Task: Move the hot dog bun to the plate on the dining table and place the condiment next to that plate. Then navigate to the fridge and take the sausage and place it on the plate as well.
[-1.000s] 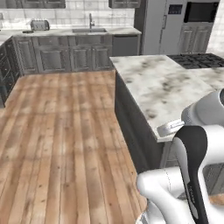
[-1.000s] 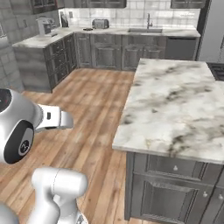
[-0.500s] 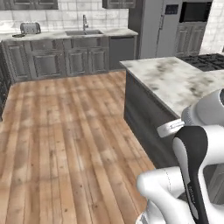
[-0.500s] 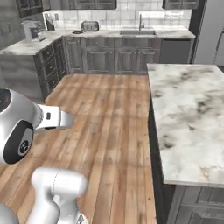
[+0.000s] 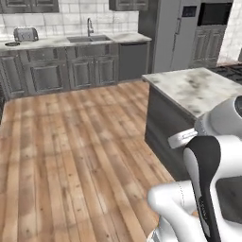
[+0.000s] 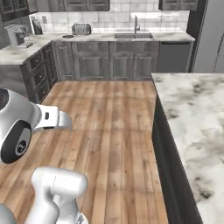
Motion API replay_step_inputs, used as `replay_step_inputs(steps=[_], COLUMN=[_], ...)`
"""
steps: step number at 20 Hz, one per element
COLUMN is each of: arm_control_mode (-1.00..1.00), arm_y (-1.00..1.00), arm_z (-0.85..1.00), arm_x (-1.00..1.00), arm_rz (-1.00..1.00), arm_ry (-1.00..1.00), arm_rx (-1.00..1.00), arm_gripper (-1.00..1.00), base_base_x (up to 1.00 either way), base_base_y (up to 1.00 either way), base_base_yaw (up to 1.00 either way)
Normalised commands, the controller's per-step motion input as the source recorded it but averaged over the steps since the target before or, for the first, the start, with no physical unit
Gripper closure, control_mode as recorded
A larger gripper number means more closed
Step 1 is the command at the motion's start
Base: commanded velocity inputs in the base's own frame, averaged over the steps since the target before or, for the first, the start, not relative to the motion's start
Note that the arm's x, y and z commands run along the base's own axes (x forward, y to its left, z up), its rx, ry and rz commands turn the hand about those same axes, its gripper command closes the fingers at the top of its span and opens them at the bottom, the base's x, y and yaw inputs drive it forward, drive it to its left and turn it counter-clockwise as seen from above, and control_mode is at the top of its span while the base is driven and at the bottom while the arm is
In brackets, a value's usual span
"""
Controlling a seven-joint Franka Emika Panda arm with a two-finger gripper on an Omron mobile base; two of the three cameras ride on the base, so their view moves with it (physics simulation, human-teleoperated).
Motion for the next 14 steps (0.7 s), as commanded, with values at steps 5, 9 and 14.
replay_step_inputs(steps=[5, 9, 14], arm_control_mode=[1.0, 1.0, 1.0], arm_y=[0.0, 0.0, 0.0], arm_z=[0.0, 0.0, 0.0], arm_x=[0.0, 0.0, 0.0], arm_rz=[0.0, 0.0, 0.0], arm_ry=[0.0, 0.0, 0.0], arm_rx=[0.0, 0.0, 0.0], arm_gripper=[-1.0, -1.0, -1.0], base_base_x=[1.0, 1.0, 1.0], base_base_y=[0.14, 0.07, 0.01], base_base_yaw=[0.27, 0.3, 0.32])
